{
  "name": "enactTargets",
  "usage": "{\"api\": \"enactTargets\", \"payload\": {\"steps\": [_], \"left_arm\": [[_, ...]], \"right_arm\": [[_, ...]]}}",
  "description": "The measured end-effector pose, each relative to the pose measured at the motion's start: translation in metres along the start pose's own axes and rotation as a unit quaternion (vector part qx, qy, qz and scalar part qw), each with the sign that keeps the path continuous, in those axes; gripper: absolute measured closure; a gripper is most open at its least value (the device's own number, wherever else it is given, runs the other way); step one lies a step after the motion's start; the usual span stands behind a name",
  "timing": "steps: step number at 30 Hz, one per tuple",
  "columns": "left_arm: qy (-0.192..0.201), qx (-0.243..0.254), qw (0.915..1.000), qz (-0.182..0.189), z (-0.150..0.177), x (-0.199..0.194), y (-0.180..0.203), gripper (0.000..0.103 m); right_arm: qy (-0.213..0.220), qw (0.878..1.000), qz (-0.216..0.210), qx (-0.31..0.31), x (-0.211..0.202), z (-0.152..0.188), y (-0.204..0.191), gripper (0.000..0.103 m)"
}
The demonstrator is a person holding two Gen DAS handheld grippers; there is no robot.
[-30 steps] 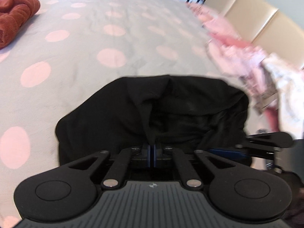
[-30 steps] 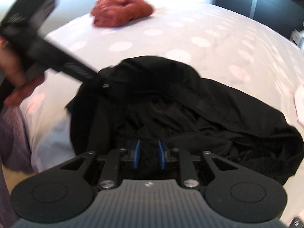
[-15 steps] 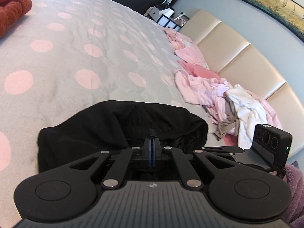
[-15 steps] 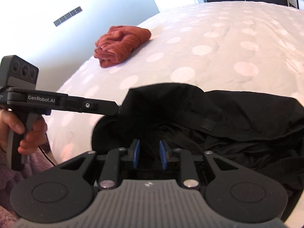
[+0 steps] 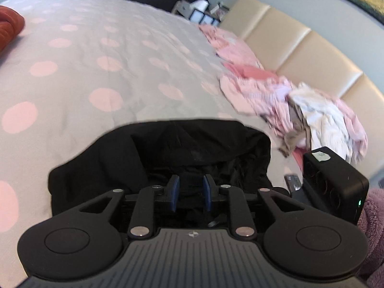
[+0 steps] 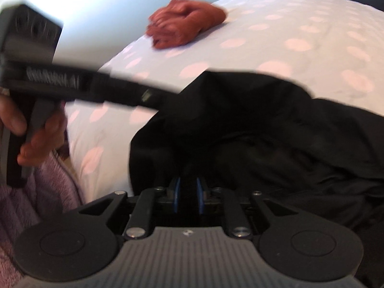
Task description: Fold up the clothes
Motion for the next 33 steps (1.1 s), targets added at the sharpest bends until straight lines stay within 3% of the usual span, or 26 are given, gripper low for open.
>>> {"api": "enactTargets", "payload": {"steps": [2,6,8,11,13,18,26,29,33], "left_arm": [[-0.025,-0.011,0.9995,-0.013,0.01,0.007,-0.007,0.085],[-0.072,-0.043,0.9931,-0.082,0.027,0.02,-0.041,0.085],[-0.075,-0.056,0.9909,-0.097,0.031,0.019,-0.05,0.085],[-0.077,-0.057,0.9888,-0.115,0.034,0.018,-0.06,0.085],[-0.08,-0.052,0.9869,-0.131,0.037,0.018,-0.065,0.085],[-0.085,-0.054,0.9867,-0.128,0.039,0.02,-0.071,0.085],[-0.1,-0.059,0.9844,-0.133,0.041,0.023,-0.081,0.085],[-0.108,-0.062,0.9833,-0.133,0.044,0.027,-0.085,0.085],[-0.11,-0.066,0.983,-0.132,0.042,0.029,-0.088,0.085]], "right_arm": [[-0.013,1.0,-0.009,-0.007,0.007,0.005,-0.005,0.086],[-0.036,0.999,-0.025,-0.018,0.017,0.014,-0.012,0.086],[-0.037,0.999,-0.028,-0.018,0.015,0.013,-0.01,0.086],[-0.028,0.999,-0.016,-0.014,0.005,0.004,0.001,0.084],[-0.021,1.0,0.017,-0.012,0.003,-0.005,0.015,0.083],[-0.013,0.999,0.039,0.024,0.006,-0.019,0.047,0.083],[-0.041,0.998,-0.003,0.038,0.025,-0.021,0.054,0.082],[-0.051,0.997,-0.001,0.05,0.034,-0.018,0.053,0.072],[-0.052,0.996,-0.015,0.065,0.039,-0.017,0.053,0.072]]}}
Point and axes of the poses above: each gripper's, at about its wrist camera, not at the fingertips, and x roughly the way its jaws point, y to its right, z to its underside, the point moved 8 cm from there along x, roughly the way its jaws point, and after that the axes turned 1 degree about -x, right-handed, at the moved point
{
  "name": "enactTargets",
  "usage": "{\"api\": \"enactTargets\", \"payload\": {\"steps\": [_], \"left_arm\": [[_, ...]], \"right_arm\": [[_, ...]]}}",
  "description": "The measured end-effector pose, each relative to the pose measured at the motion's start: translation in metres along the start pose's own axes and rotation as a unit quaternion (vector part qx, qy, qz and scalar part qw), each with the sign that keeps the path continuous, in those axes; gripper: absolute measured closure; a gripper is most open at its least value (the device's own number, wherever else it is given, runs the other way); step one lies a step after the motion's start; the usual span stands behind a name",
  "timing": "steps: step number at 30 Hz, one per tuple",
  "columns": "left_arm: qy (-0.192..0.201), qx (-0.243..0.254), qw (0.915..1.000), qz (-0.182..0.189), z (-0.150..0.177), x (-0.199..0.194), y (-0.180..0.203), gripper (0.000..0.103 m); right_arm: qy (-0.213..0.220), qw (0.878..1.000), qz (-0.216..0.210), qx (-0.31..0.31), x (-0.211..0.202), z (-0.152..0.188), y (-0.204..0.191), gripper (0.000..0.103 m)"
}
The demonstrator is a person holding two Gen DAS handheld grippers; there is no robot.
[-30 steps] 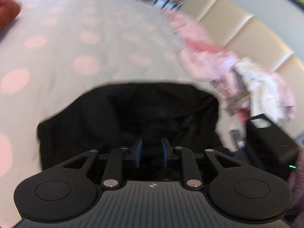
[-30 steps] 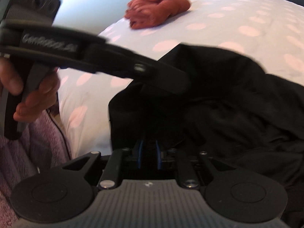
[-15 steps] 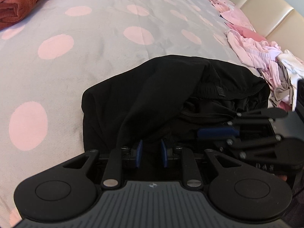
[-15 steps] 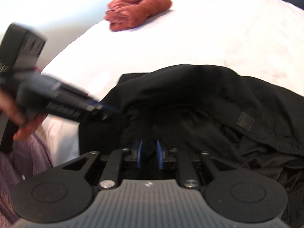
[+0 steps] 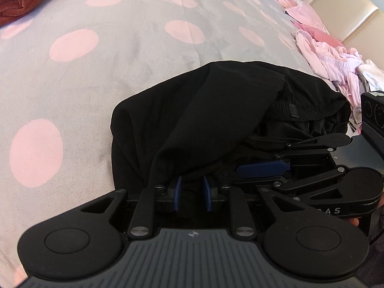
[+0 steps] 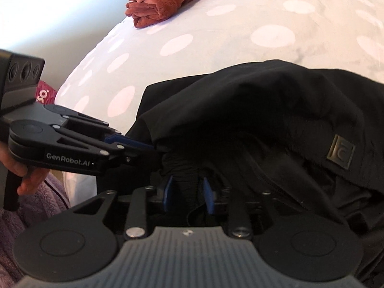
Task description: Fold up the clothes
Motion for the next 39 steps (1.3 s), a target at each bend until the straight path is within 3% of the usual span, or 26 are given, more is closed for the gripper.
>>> {"api": "enactTargets", "payload": {"steps": [12,17,20,24,26,28,29,36,39], "left_arm": [[0.005,0.009,0.9997,-0.021,-0.003,-0.007,0.005,0.085],[0.035,0.009,0.9992,-0.018,-0.007,-0.033,0.008,0.085],[0.054,0.008,0.9985,0.003,-0.01,-0.048,0.016,0.085],[0.051,0.027,0.9982,0.017,-0.007,-0.048,0.033,0.082],[0.049,0.036,0.9981,0.01,-0.006,-0.047,0.04,0.076],[0.045,0.04,0.9982,0.007,-0.005,-0.046,0.048,0.054],[0.045,0.047,0.9979,0.003,-0.004,-0.045,0.054,0.052],[0.03,0.13,0.988,-0.077,0.003,-0.023,0.092,0.05],[0.014,0.152,0.9816,-0.115,0.008,-0.007,0.093,0.057]], "right_arm": [[0.03,0.993,-0.084,0.073,-0.021,-0.005,-0.012,0.074],[0.032,0.989,-0.129,0.064,-0.031,0.0,-0.035,0.075],[0.012,0.993,-0.114,0.03,-0.024,0.01,-0.049,0.075],[-0.012,0.996,-0.088,-0.005,-0.016,0.024,-0.057,0.075],[-0.014,0.997,-0.081,-0.015,-0.018,0.027,-0.059,0.074],[-0.009,0.997,-0.071,-0.028,-0.023,0.026,-0.062,0.074],[-0.006,0.997,-0.066,-0.033,-0.026,0.027,-0.061,0.074],[0.004,0.998,-0.03,-0.051,-0.045,0.036,-0.061,0.073],[0.005,0.998,-0.013,-0.056,-0.054,0.045,-0.056,0.073]]}}
Point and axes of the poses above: each gripper's, at about its wrist camera, not at the fingertips, and x roughly the way its jaws point, y to its right, z to its underside, the point moved 8 cm from there along x, roughly the way its jaws point, and after that the axes turned 1 degree about -x, right-handed, at the moved point
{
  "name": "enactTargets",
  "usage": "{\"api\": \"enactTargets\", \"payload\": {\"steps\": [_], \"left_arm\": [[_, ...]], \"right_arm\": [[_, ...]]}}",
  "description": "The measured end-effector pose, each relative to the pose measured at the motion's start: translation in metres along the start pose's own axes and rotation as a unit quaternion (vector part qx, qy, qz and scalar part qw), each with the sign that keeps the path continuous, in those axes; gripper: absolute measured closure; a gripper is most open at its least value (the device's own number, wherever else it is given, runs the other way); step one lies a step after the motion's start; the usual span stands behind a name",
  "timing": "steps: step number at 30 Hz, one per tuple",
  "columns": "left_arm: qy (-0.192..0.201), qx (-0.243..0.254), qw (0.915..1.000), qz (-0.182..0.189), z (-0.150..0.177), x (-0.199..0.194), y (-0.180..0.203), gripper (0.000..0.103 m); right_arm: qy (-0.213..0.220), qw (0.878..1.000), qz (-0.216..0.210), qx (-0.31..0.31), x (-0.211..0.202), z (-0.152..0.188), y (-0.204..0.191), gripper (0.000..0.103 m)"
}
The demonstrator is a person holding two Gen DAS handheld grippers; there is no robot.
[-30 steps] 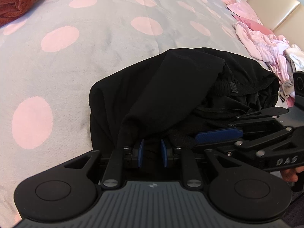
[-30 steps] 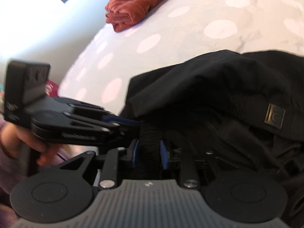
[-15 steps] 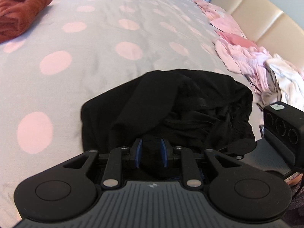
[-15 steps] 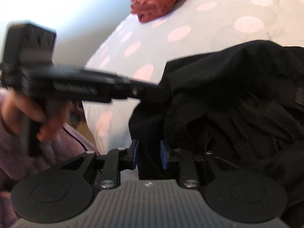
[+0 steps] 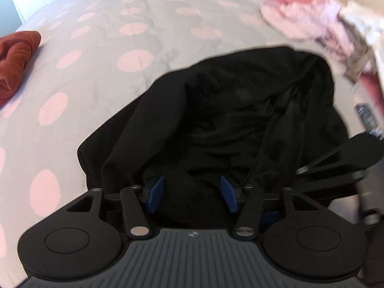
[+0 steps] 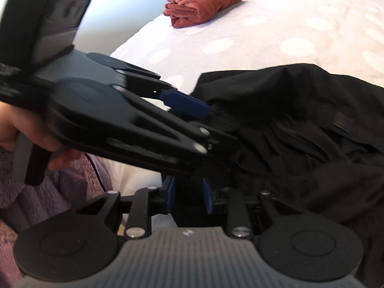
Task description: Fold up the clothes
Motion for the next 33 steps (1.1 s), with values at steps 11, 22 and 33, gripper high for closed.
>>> {"api": "enactTargets", "payload": {"steps": [11,22,33], "left_arm": [[0.025,-0.058,0.998,0.006,0.001,-0.013,-0.039,0.097],[0.037,-0.077,0.996,-0.027,0.022,-0.023,-0.062,0.099],[0.077,0.012,0.9966,-0.026,0.002,-0.03,-0.025,0.062]], "right_arm": [[0.059,0.991,0.118,-0.019,-0.074,0.007,0.048,0.07],[0.066,0.923,0.374,0.066,-0.152,0.016,0.17,0.07],[0.075,0.917,0.385,0.073,-0.154,0.012,0.177,0.065]]}}
Point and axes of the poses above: each gripper's, at about its wrist camera, not at the fingertips, and x roughly the way its jaws point, y to its right, z to its underside, the point moved 8 cm from there along x, roughly the way its jaws point, and after that the axes turned 1 degree about -x, right-handed, at the moved point
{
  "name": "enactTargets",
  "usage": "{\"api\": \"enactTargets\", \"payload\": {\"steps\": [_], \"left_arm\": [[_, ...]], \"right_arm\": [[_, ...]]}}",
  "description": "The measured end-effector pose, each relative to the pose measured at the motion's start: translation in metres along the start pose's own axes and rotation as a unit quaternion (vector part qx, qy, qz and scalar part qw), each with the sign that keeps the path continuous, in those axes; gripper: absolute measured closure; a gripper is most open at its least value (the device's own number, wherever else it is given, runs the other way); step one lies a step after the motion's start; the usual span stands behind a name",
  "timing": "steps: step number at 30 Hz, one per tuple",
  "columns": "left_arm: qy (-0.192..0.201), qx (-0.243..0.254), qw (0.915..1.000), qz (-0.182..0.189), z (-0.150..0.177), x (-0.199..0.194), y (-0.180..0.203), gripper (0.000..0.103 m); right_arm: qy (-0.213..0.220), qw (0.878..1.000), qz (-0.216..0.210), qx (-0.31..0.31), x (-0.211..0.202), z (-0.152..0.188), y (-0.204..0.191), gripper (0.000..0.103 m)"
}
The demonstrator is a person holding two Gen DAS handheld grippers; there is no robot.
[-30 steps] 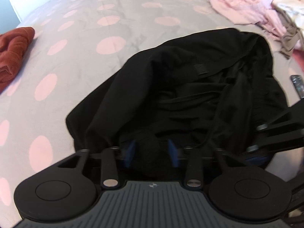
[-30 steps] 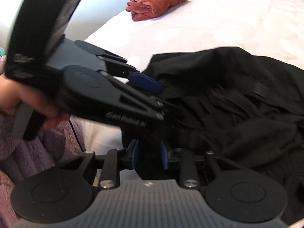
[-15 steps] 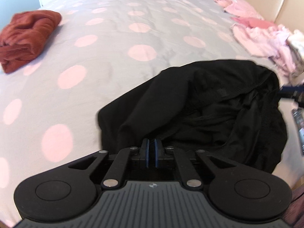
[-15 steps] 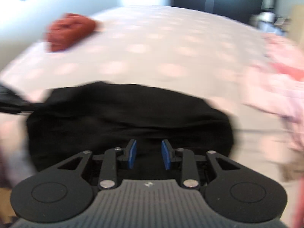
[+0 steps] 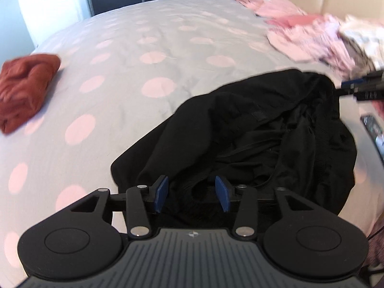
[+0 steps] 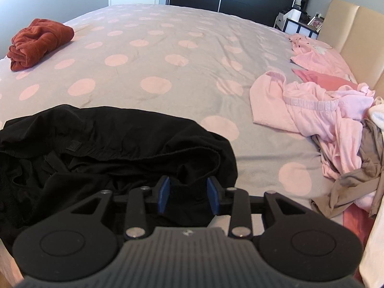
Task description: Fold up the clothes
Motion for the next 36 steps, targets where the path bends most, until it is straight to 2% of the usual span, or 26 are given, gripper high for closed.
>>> {"api": "enactTargets", "payload": {"steps": [3,6,11,13,17,26,29,36], "left_arm": [[-0.027,0.017,0.9995,-0.008,0.003,0.011,0.006,0.073],[-0.038,0.026,0.9989,-0.012,0.006,0.017,0.01,0.077],[-0.05,0.022,0.9984,-0.013,0.01,0.025,0.007,0.078],[-0.052,0.021,0.9983,-0.012,0.011,0.027,0.007,0.078],[-0.058,0.016,0.9981,-0.01,0.012,0.032,0.004,0.078],[-0.072,0.005,0.9974,-0.005,0.015,0.041,-0.001,0.078],[-0.072,0.005,0.9974,-0.004,0.016,0.039,-0.002,0.078],[-0.063,0.006,0.998,-0.007,0.015,0.027,-0.007,0.093]], "right_arm": [[0.01,1.0,0.018,-0.004,-0.003,0.001,0.006,0.065],[0.023,0.999,0.036,-0.021,-0.002,0.001,0.01,0.067],[0.029,0.998,0.043,-0.037,0.011,-0.006,0.01,0.074],[0.032,0.998,0.039,-0.039,0.018,-0.01,0.01,0.083],[0.03,0.997,0.04,-0.054,0.032,-0.015,0.011,0.083],[-0.008,1.0,0.012,-0.014,0.057,-0.005,0.017,0.083],[-0.008,1.0,0.019,-0.014,0.059,-0.004,0.017,0.092],[-0.002,0.999,0.036,-0.022,0.049,-0.009,0.017,0.095]]}}
Point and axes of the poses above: each gripper's, at about its wrist camera, not at the fingertips, and x roughly the way its jaws point, y to its right, z to its underside, the point moved 8 cm from there along x, roughly the way its jaws point, and after that the axes turned 1 degree about -x, right-handed, at the moved point
